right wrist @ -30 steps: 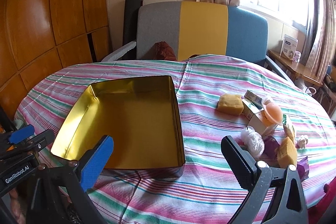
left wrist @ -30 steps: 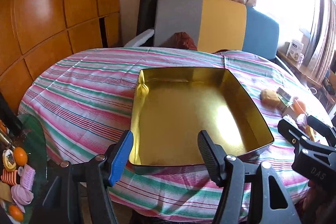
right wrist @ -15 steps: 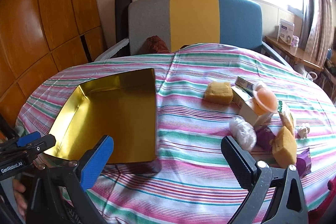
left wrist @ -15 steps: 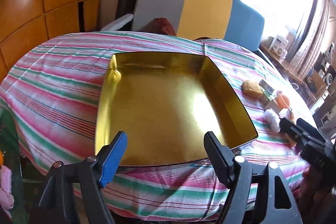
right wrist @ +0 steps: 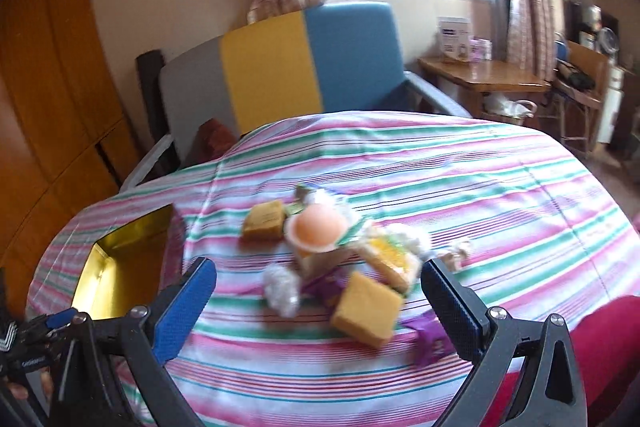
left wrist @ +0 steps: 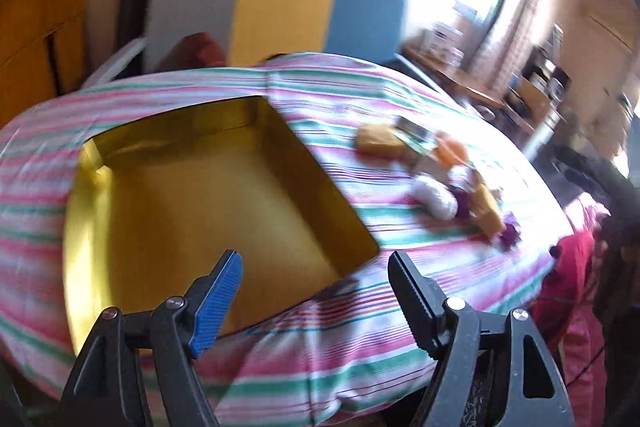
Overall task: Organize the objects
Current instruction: 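Move the left gripper to the white plastic-wrapped bundle and grasp it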
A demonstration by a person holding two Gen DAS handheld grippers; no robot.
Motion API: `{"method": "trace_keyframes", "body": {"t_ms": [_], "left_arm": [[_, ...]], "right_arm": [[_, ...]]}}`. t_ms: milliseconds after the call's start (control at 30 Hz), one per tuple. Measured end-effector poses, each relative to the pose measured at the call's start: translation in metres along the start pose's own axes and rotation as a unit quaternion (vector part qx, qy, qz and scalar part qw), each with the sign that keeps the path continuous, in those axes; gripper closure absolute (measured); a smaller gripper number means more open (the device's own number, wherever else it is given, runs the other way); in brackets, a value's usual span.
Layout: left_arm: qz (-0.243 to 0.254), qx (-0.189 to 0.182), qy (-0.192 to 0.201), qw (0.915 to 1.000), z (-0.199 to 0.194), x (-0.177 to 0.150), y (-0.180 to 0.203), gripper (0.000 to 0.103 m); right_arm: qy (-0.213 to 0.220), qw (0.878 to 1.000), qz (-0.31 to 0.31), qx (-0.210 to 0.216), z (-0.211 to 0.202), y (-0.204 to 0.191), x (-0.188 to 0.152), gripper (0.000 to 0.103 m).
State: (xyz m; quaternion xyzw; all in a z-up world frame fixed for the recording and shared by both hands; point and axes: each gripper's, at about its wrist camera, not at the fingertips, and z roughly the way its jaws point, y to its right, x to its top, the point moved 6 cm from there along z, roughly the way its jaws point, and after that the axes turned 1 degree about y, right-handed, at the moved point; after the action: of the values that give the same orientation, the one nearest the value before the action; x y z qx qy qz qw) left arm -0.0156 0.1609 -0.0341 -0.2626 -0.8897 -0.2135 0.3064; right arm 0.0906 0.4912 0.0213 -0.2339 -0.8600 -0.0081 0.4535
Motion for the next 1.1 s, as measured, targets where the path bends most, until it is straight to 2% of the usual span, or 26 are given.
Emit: {"method": "trace_keyframes", "body": {"t_ms": [233, 433, 533, 633, 700, 800, 867, 1000, 1067, 1100], "left_arm": [[0.066, -0.031, -0.034, 0.9968, 0.037, 0.015, 0.058, 0.028], [0.111, -0.065, -0.08, 0.9885, 0.085, 0.014, 0.116, 0.031], [0.103, -0.084, -0.102, 0.9859, 0.104, 0.015, 0.131, 0.035], [0.075, -0.094, -0.114, 0.9862, 0.122, 0.023, 0.139, 0.037], [0.058, -0.085, -0.119, 0.9875, 0.141, 0.031, 0.141, 0.04], [0.043, -0.074, -0.121, 0.989, 0.169, 0.042, 0.145, 0.041], [0.03, -0.08, -0.126, 0.9883, 0.184, 0.047, 0.148, 0.041], [0.016, -0.062, -0.127, 0.9899, 0.214, 0.053, 0.149, 0.041], [0.018, -0.043, -0.134, 0.9899, 0.227, 0.049, 0.146, 0.048], [0.016, -0.042, -0.143, 0.9887, 0.234, 0.045, 0.144, 0.057]], "right_arm": [[-0.013, 0.997, 0.037, -0.059, 0.008, 0.045, 0.0, 0.0], [-0.026, 0.995, 0.077, -0.062, 0.022, 0.076, -0.011, 0.0], [-0.034, 0.994, 0.092, -0.053, 0.027, 0.083, -0.017, 0.0], [-0.034, 0.994, 0.091, -0.04, 0.031, 0.086, -0.023, 0.0], [-0.036, 0.994, 0.099, -0.026, 0.033, 0.087, -0.025, 0.0], [-0.032, 0.994, 0.107, -0.005, 0.034, 0.087, -0.025, 0.0], [-0.038, 0.993, 0.111, 0.006, 0.037, 0.085, -0.026, 0.0], [-0.033, 0.992, 0.116, 0.018, 0.036, 0.086, -0.027, 0.0], [-0.034, 0.992, 0.122, 0.022, 0.036, 0.087, -0.028, 0.0], [-0.034, 0.991, 0.124, 0.023, 0.036, 0.088, -0.028, 0.0]]}}
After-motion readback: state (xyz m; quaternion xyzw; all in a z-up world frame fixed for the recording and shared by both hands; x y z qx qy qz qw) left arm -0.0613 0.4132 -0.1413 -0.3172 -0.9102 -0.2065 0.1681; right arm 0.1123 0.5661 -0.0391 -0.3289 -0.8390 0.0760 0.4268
